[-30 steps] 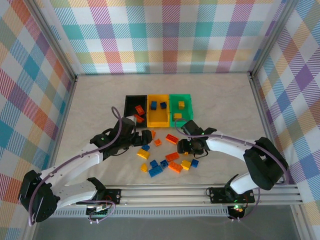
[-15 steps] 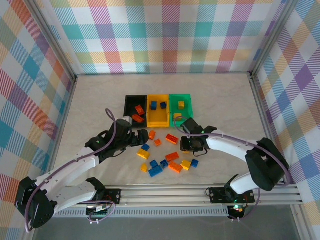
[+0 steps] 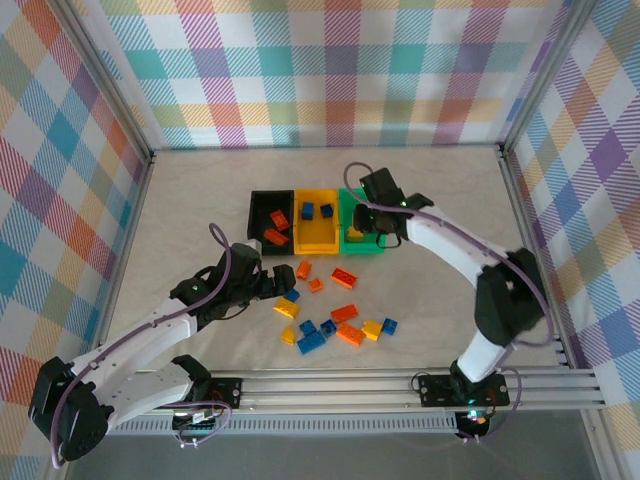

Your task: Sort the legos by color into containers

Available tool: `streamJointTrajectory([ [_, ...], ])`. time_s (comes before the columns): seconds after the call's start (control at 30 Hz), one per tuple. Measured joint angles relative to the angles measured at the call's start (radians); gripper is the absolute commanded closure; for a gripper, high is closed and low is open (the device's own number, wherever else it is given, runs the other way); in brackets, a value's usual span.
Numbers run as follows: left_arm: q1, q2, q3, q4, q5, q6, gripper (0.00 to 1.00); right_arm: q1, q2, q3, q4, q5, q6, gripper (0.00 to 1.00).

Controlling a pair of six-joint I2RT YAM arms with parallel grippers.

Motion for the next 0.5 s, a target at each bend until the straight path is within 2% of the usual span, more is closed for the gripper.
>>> streamJointTrajectory([
  [0.1, 0.0, -0.003, 0.0, -0.001, 0.003, -0.003, 0.0, -0.021, 0.138, 0.108, -0.023, 0.025, -0.024, 0.65],
  [0.2, 0.0, -0.003, 0.0, -0.005, 0.01, -0.003, 0.0, -0.032, 0.227, 0.188, -0.05, 0.045, -0.04, 0.59],
  [0.37, 0.0, 0.0, 0.0, -0.026, 0.021, -0.003, 0.0, -0.033, 0.293, 0.263, -0.079, 0.065, -0.055, 0.31],
  [0.5, 0.0, 0.019, 0.0, -0.036, 0.029, -0.002, 0.02, -0.033, 0.29, 0.263, -0.071, 0.052, -0.057, 0.25],
])
